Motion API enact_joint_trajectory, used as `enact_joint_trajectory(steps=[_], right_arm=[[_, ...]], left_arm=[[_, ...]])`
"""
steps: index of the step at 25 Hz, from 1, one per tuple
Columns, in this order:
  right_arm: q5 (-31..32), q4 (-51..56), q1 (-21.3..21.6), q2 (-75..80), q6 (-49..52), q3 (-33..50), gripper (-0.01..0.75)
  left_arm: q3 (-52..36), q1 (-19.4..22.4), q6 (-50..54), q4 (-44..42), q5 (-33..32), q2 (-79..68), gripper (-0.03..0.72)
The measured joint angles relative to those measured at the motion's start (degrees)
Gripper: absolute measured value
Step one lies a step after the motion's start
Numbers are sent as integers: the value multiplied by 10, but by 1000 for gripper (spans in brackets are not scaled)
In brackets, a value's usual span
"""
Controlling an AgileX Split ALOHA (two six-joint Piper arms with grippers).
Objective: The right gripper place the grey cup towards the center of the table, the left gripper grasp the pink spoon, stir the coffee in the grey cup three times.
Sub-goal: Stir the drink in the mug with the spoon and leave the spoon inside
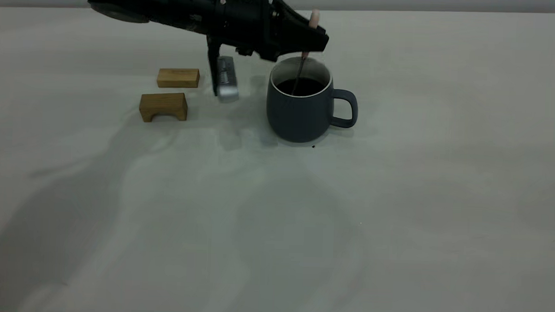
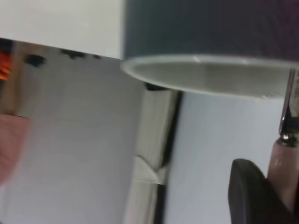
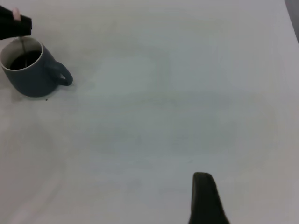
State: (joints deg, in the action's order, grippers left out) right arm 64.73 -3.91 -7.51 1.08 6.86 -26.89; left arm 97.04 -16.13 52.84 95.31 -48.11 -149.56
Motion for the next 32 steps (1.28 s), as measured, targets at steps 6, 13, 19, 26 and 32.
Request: enact_joint_trajectory(steps=[6, 13, 19, 26, 32], right_arm=[[0, 0, 0, 0, 0, 0, 524], [0, 0, 0, 0, 0, 0, 524], [0, 0, 0, 0, 0, 0, 524], [0, 0, 0, 0, 0, 0, 524], [0, 0, 0, 0, 0, 0, 524]], left_arm=[[0, -29, -2, 29, 8, 0, 130], [0, -27, -1, -48, -47, 0, 130], [0, 8, 0, -84, -47, 0, 130], [0, 3, 1, -12, 1, 0, 130], [0, -25, 1, 2, -2, 0, 130]])
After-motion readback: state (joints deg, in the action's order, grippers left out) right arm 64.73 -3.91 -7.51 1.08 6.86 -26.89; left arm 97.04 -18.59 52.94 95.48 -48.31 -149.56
